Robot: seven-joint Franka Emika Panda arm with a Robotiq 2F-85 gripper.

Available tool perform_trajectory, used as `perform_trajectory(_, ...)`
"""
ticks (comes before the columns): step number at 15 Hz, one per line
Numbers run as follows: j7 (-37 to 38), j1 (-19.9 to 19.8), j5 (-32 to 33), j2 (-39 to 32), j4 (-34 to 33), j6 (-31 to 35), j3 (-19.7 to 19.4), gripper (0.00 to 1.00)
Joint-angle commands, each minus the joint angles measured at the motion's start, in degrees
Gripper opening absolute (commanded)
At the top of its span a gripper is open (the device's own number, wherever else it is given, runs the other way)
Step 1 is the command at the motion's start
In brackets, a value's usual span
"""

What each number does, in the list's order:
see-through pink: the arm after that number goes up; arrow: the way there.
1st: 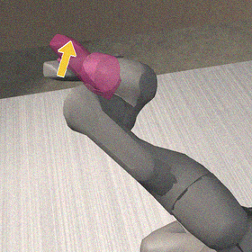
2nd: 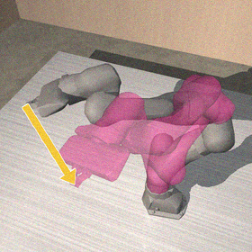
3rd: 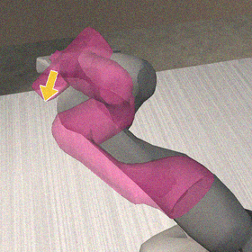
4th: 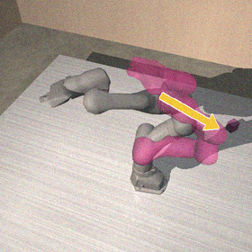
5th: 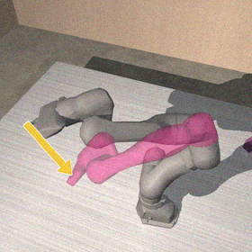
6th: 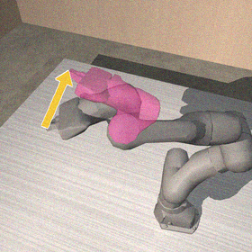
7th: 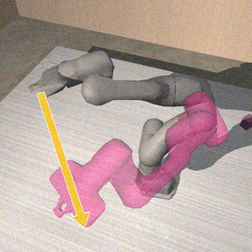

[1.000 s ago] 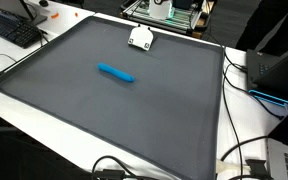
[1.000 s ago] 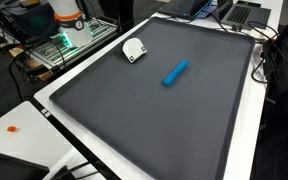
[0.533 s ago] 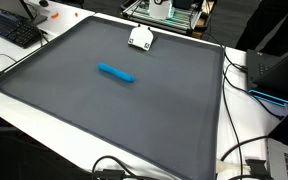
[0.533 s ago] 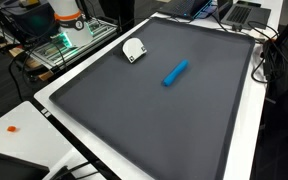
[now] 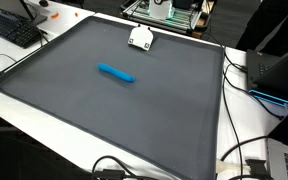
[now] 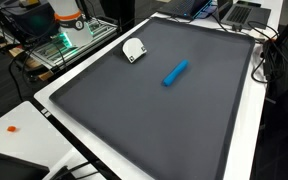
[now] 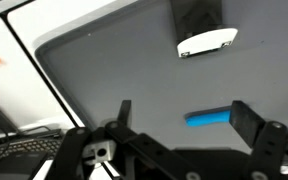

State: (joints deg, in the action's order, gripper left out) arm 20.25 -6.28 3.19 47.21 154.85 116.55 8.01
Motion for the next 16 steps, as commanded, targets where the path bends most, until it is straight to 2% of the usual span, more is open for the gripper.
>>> perform_trajectory(1, 11.3, 0.8, -6.3, -7.1, -0.2, 1.9, 3.9, 1.0)
perform_trajectory(4, 19.1, 0.6, -9.4, -13.4, -0.8, 1.9, 6.3, 1.0)
perform_trajectory(5, 21.1, 1.0, -10.6, -15.2, -0.9, 2.3, 6.0, 1.0)
perform_trajectory(7, 24.9, 1.7, -11.9, -17.6, 0.8, 7.7, 6.3, 1.0)
perform_trajectory(8, 21.7, 2.3, -9.4, -14.8, 0.0, 4.1, 4.6, 1.0)
perform_trajectory(10, 24.0, 2.6, -9.6, -17.5, 0.1, 6.6, 4.7, 1.0)
perform_trajectory(15, 25.3, 2.5, -9.6, -19.0, 0.1, 7.6, 4.8, 1.0)
perform_trajectory(16, 29.0, 1.8, -10.4, -20.4, -0.2, 7.4, 5.4, 1.0)
